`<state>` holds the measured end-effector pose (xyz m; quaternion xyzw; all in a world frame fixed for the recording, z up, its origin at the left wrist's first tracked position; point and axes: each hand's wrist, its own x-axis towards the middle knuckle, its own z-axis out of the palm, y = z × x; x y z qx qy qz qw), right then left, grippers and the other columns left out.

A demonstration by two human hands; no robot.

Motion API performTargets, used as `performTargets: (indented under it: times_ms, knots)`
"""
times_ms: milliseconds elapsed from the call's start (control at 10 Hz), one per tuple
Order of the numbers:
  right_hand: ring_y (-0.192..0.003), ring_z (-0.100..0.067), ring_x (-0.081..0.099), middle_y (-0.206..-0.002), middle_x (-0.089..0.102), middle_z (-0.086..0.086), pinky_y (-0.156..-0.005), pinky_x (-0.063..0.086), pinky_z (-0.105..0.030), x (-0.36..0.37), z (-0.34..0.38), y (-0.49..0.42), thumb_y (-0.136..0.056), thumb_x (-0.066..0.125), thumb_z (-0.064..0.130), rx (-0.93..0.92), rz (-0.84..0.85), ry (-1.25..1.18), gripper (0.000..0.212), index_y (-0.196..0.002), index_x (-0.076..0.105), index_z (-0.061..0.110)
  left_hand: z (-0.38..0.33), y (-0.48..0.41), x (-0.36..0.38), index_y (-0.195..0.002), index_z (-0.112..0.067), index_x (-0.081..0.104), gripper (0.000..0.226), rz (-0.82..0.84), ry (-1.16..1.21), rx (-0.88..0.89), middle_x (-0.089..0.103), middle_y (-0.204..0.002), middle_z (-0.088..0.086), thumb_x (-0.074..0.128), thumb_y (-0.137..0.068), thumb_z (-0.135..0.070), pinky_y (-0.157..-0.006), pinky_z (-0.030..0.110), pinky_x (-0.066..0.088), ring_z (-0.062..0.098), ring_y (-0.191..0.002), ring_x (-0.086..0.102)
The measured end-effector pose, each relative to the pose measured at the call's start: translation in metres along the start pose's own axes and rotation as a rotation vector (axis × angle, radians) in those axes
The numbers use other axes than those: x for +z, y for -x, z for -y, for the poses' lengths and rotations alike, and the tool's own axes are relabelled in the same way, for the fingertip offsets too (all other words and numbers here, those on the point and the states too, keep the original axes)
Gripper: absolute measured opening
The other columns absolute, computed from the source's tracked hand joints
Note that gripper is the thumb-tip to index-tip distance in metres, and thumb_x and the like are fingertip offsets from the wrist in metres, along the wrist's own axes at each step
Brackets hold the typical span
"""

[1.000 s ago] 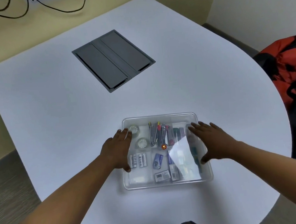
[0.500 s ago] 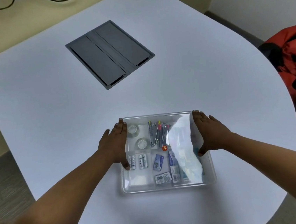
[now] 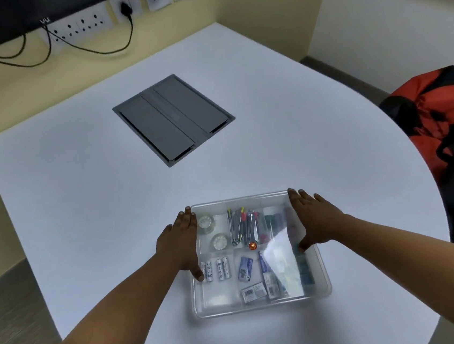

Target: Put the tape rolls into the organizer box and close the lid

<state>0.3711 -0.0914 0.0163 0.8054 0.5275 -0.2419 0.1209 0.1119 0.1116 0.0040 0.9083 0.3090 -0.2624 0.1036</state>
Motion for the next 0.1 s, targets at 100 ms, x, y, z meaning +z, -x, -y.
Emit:
performTargets:
  times_ms: [100]
  knots:
    - [-0.15,-0.025,-0.003,-0.163,-0.006,-0.008,-0.12,0.007,-0.042,-0.0129,0.0097,0.0067,-0.069,0.072,0.064,-0.019,-0.108,-0.045,0.13,-0.151,-0.013,0.008,-0.0058,0.0096,-0.0126,-0.148,-0.007,-0.015,0.151,-0.071,0.038,-0.009,-0.021,-0.158,0.007,0.078,-0.047,-0.07,-0.12,0.04,0.008,0.02,-0.147,-0.012]
